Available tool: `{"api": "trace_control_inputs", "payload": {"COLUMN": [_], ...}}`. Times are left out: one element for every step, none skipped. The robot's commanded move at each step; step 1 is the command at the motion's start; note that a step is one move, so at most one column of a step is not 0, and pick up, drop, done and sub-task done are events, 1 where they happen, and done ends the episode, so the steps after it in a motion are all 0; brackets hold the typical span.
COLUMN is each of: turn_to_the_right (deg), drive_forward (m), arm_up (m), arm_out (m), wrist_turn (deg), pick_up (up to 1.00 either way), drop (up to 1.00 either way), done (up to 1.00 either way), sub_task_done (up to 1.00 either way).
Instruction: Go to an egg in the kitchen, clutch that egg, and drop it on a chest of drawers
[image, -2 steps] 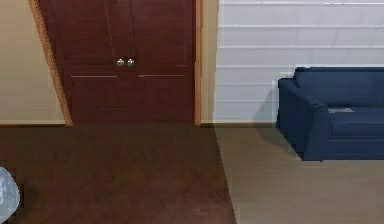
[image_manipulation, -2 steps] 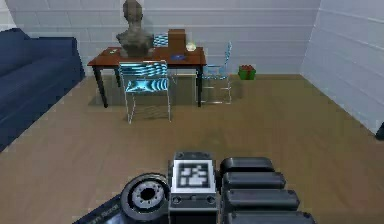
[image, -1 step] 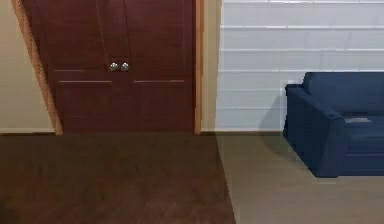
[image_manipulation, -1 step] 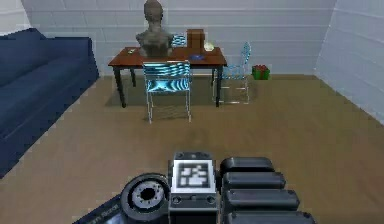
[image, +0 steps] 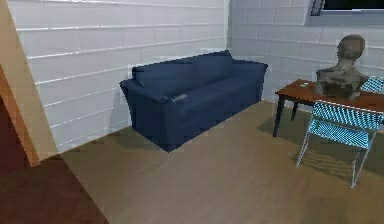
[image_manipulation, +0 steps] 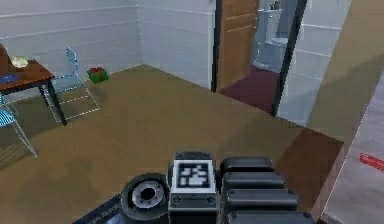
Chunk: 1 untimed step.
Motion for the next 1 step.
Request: {"api": "trace_control_inputs", "payload": {"turn_to_the_right": [36.0], "drive_forward": [0.0], "arm_up": [0.0], "arm_out": [0.0], "wrist_turn": [0.0], "pick_up": [0.0], "drop": [0.0], "done": [0.0], "sub_task_done": [0.0]}}
